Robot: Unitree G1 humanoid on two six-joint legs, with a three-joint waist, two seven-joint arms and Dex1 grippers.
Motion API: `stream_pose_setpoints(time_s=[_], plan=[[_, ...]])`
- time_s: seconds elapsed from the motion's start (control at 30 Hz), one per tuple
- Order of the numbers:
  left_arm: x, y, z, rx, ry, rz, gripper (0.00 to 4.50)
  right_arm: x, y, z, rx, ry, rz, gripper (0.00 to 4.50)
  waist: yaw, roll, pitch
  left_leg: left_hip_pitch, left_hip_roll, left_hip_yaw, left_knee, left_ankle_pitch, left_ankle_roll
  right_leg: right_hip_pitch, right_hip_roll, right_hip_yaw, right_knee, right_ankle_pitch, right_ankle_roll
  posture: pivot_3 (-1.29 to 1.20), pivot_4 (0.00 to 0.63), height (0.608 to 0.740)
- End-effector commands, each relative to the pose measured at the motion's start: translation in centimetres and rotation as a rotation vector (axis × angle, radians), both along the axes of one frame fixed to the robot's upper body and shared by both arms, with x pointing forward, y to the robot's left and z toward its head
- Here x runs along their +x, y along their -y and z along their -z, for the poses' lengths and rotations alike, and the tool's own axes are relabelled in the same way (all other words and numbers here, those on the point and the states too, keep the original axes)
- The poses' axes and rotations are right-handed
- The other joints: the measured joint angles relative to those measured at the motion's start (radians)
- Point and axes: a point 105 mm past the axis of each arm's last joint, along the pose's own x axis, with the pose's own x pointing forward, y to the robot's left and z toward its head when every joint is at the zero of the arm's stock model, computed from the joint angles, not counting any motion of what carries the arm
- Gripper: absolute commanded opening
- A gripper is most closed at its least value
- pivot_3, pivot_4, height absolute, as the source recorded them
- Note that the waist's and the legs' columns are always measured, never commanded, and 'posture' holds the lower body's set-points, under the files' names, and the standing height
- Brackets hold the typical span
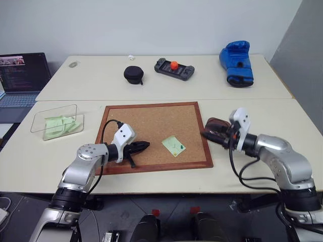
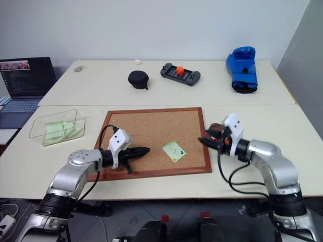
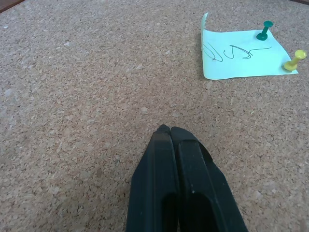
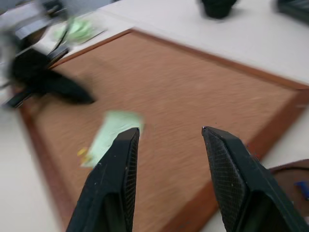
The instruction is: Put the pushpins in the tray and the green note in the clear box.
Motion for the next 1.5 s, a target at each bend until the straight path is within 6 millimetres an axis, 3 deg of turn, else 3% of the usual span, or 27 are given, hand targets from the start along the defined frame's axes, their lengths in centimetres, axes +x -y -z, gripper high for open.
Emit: stream_pose_setpoints(time_s=[0.03,0.2,0.37,0.73,1.13,1.23,1.5], plan=[[-0.5,-0.1,2.4,0.052,-0.086,-0.007,0.0,-1.2,-2.8,0.6,-0.017,0.078,-0.116,2.18,-0.001,0.0,0.0,0.0,0.0,0.0,0.0,0.0,0.0,0.0,0.0,0.0,0.0,0.0,0.0,0.0,0.15,0.74],[-0.5,0.0,2.4,0.057,-0.084,0.001,0.0,0.3,-4.2,1.6,-0.008,0.11,-0.097,2.18,0.001,-0.001,0.0,0.0,0.0,0.0,0.0,0.0,0.0,0.0,0.0,0.0,0.0,0.0,0.001,0.0,0.15,0.74],[-0.6,-0.3,2.3,0.066,-0.082,-0.002,0.0,2.0,-4.0,1.6,0.008,0.123,-0.048,2.18,0.001,-0.001,0.0,0.0,0.0,-0.001,0.0,0.0,0.0,0.0,0.0,0.0,0.0,0.0,0.0,0.0,0.15,0.74],[-0.6,-0.2,2.1,0.057,-0.082,-0.012,0.0,1.6,-5.9,2.6,0.025,0.097,-0.108,2.18,-0.001,-0.001,0.0,0.0,0.0,-0.002,-0.001,0.0,0.0,-0.001,0.0,0.0,0.0,0.002,-0.004,0.0,0.15,0.74],[-0.7,-0.3,2.0,0.064,-0.077,-0.009,0.0,2.8,-5.7,3.9,0.007,0.076,-0.082,2.18,-0.001,-0.001,0.0,0.0,0.0,-0.002,-0.001,0.0,0.0,-0.001,0.0,0.0,0.0,0.002,-0.004,0.0,0.15,0.74],[-0.6,-0.2,2.0,0.064,-0.076,-0.008,0.0,2.8,-5.8,4.1,0.001,0.076,-0.085,1.74,-0.001,-0.001,0.0,0.0,0.0,-0.002,-0.001,0.0,0.0,-0.001,0.0,0.0,0.0,0.002,-0.004,0.0,0.15,0.74],[-0.6,-0.1,1.9,0.061,-0.075,0.0,0.0,3.0,-5.8,3.9,0.003,0.091,-0.078,0.03,-0.001,-0.001,0.0,0.0,0.0,-0.002,-0.001,0.0,0.0,-0.001,0.0,0.0,0.0,0.002,-0.004,0.0,0.15,0.74]])
